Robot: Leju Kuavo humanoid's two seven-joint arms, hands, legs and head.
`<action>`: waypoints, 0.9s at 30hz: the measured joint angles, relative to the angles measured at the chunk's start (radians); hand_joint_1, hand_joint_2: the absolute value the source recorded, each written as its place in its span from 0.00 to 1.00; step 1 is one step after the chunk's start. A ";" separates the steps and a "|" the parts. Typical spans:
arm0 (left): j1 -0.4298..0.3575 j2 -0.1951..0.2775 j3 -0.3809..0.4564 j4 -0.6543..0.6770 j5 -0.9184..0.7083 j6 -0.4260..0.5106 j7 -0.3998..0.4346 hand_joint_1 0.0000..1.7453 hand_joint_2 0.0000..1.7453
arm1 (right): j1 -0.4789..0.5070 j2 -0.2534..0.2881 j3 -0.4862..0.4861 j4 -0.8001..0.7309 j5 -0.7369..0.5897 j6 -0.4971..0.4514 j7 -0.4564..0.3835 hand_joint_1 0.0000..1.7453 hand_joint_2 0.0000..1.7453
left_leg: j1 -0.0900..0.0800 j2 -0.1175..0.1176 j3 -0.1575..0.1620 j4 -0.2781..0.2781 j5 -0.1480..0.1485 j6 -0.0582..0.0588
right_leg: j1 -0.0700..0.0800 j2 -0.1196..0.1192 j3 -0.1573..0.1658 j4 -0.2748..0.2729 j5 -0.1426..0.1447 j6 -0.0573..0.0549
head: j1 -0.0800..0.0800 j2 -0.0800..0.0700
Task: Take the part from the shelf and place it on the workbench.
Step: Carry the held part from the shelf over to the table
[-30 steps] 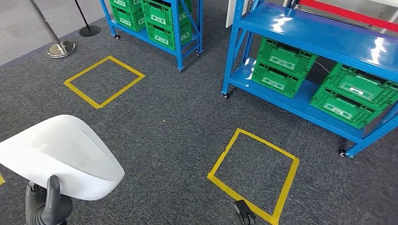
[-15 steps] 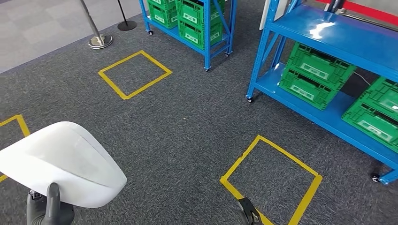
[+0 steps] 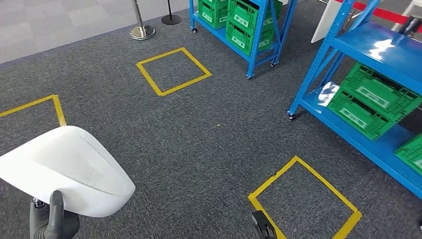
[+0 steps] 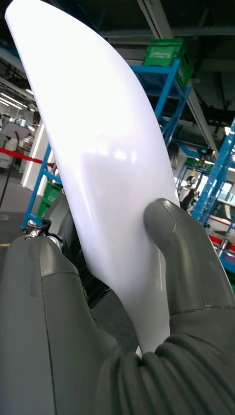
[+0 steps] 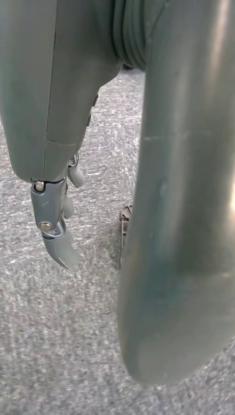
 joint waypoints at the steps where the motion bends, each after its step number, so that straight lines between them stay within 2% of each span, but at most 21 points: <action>1: -0.001 -0.002 0.000 0.004 0.000 -0.004 0.003 1.00 1.00 | 0.002 0.000 0.000 0.000 0.005 -0.002 0.000 0.00 0.00 | -0.001 -0.014 -0.001 0.002 0.000 0.000 | 0.000 0.003 -0.022 0.039 -0.006 0.000 | 0.000 0.000; 2: -0.004 -0.003 0.000 0.008 0.000 -0.007 0.007 1.00 1.00 | 0.003 -0.001 0.000 0.000 0.014 -0.003 0.001 0.00 0.00 | -0.001 -0.029 -0.001 0.004 -0.001 0.000 | 0.000 0.004 -0.028 0.041 0.007 -0.001 | 0.000 0.000; 3: -0.009 -0.004 0.000 0.013 -0.003 -0.011 0.010 1.00 1.00 | 0.003 -0.001 0.002 0.000 0.024 -0.005 0.001 0.00 0.00 | -0.001 -0.044 -0.002 0.008 -0.002 -0.001 | -0.001 0.008 -0.014 0.003 0.039 -0.002 | 0.000 0.000; 4: -0.014 -0.005 0.000 0.019 -0.005 -0.014 0.011 1.00 1.00 | 0.002 -0.002 0.005 0.000 0.033 -0.007 0.000 0.00 0.00 | 0.000 -0.059 -0.003 0.012 -0.003 -0.004 | -0.003 0.021 0.013 -0.063 0.078 -0.003 | 0.000 0.000; 6: -0.026 -0.008 0.000 0.029 -0.010 -0.019 0.011 1.00 1.00 | 0.002 -0.004 0.010 0.000 0.041 -0.010 -0.005 0.00 0.00 | 0.001 -0.085 -0.008 0.021 -0.007 -0.014 | -0.006 0.062 0.063 -0.178 0.121 -0.004 | 0.000 0.000; 7: -0.031 -0.009 0.000 0.033 -0.012 -0.021 0.012 1.00 1.00 | 0.002 -0.004 0.011 0.000 0.041 -0.011 -0.007 0.00 0.00 | 0.001 -0.095 -0.012 0.024 -0.007 -0.020 | -0.006 0.075 0.074 -0.204 0.125 -0.006 | -0.001 0.000; 8: -0.034 -0.011 0.000 0.036 -0.015 -0.023 0.012 1.00 1.00 | 0.002 -0.004 0.011 0.000 0.042 -0.012 -0.010 0.00 0.00 | 0.002 -0.105 -0.016 0.023 -0.005 -0.027 | -0.004 0.077 0.076 -0.209 0.121 -0.009 | -0.001 0.000; 10: -0.038 -0.014 0.000 0.042 -0.019 -0.023 0.014 1.00 1.00 | 0.000 -0.004 0.013 0.000 0.045 -0.010 -0.013 0.00 0.00 | 0.005 -0.117 -0.023 0.021 -0.002 -0.040 | -0.003 0.054 0.080 -0.215 0.127 -0.023 | -0.001 0.000; 11: -0.039 -0.014 0.000 0.044 -0.020 -0.023 0.015 1.00 1.00 | -0.001 -0.004 0.014 0.000 0.045 -0.006 -0.017 0.00 0.00 | 0.005 -0.102 -0.029 0.029 -0.008 -0.045 | -0.003 0.042 0.083 -0.219 0.130 -0.031 | -0.002 0.000; 12: -0.042 -0.015 0.000 0.045 -0.021 -0.023 0.017 1.00 1.00 | -0.002 -0.004 0.014 0.000 0.044 -0.003 -0.020 0.00 0.00 | 0.004 -0.076 -0.043 0.054 -0.024 -0.049 | -0.003 0.030 0.086 -0.223 0.132 -0.038 | -0.003 0.000; 14: -0.048 -0.018 0.000 0.048 -0.025 -0.023 0.019 1.00 1.00 | 0.000 -0.005 0.014 0.000 0.047 0.001 -0.021 0.00 0.00 | 0.003 -0.016 -0.094 0.162 -0.082 -0.054 | -0.001 0.003 0.088 -0.226 0.132 -0.047 | -0.006 0.000; 15: -0.050 -0.020 0.000 0.049 -0.028 -0.022 0.021 1.00 1.00 | 0.001 -0.005 0.015 0.000 0.051 0.003 -0.017 0.00 0.00 | 0.004 -0.003 -0.126 0.227 -0.110 -0.057 | 0.001 -0.012 0.088 -0.226 0.131 -0.049 | -0.006 0.000; 16: -0.050 -0.022 0.000 0.051 -0.030 -0.022 0.022 1.00 1.00 | 0.002 -0.005 0.016 0.000 0.054 0.006 -0.013 0.00 0.00 | 0.006 0.004 -0.149 0.275 -0.124 -0.059 | 0.003 -0.027 0.088 -0.226 0.129 -0.050 | -0.006 0.000; 17: -0.050 -0.024 0.000 0.053 -0.033 -0.022 0.022 1.00 1.00 | 0.002 -0.005 0.017 0.000 0.057 0.008 -0.009 0.00 0.00 | 0.006 0.007 -0.156 0.290 -0.120 -0.060 | 0.004 -0.041 0.089 -0.226 0.128 -0.051 | -0.006 0.000; 18: -0.049 -0.025 0.000 0.054 -0.035 -0.022 0.023 1.00 1.00 | 0.002 -0.005 0.017 0.000 0.058 0.011 -0.007 0.00 0.00 | 0.007 0.011 -0.143 0.265 -0.098 -0.059 | 0.005 -0.054 0.091 -0.226 0.126 -0.050 | -0.006 0.000; 19: -0.049 -0.025 0.000 0.054 -0.037 -0.022 0.023 1.00 1.00 | 0.001 -0.005 0.017 0.000 0.058 0.013 -0.005 0.00 0.00 | 0.006 0.021 -0.112 0.207 -0.065 -0.057 | 0.005 -0.067 0.094 -0.226 0.123 -0.048 | -0.006 0.000; 21: -0.051 -0.026 0.000 0.054 -0.039 -0.022 0.024 1.00 1.00 | 0.001 -0.005 0.017 0.000 0.058 0.016 0.000 0.00 0.00 | -0.001 0.073 -0.042 0.075 -0.015 -0.046 | 0.008 -0.089 0.102 -0.225 0.117 -0.041 | -0.006 0.000; 23: -0.053 -0.028 0.000 0.055 -0.039 -0.022 0.025 1.00 1.00 | 0.001 -0.005 0.017 0.000 0.058 0.015 0.004 0.00 0.00 | -0.012 0.099 -0.016 0.020 -0.004 -0.032 | 0.011 -0.109 0.107 -0.225 0.112 -0.031 | -0.005 0.000; 25: -0.052 -0.028 0.000 0.057 -0.039 -0.022 0.026 1.00 1.00 | 0.000 -0.005 0.017 0.000 0.058 0.012 0.004 0.00 0.00 | -0.014 0.071 -0.017 0.015 0.002 -0.021 | 0.010 -0.127 0.111 -0.226 0.108 -0.021 | -0.005 0.000; 26: -0.052 -0.029 0.000 0.057 -0.039 -0.023 0.026 1.00 1.00 | -0.001 -0.005 0.017 0.000 0.057 0.011 0.004 0.00 0.00 | -0.011 0.059 -0.015 0.010 0.005 -0.015 | 0.008 -0.115 0.111 -0.221 0.102 -0.015 | -0.005 0.000; 27: -0.054 -0.030 0.000 0.058 -0.039 -0.024 0.025 1.00 1.00 | -0.002 -0.005 0.017 0.000 0.057 0.010 0.004 0.00 0.00 | -0.008 0.046 -0.013 0.006 0.009 -0.009 | 0.006 -0.090 0.104 -0.201 0.088 -0.011 | -0.004 0.000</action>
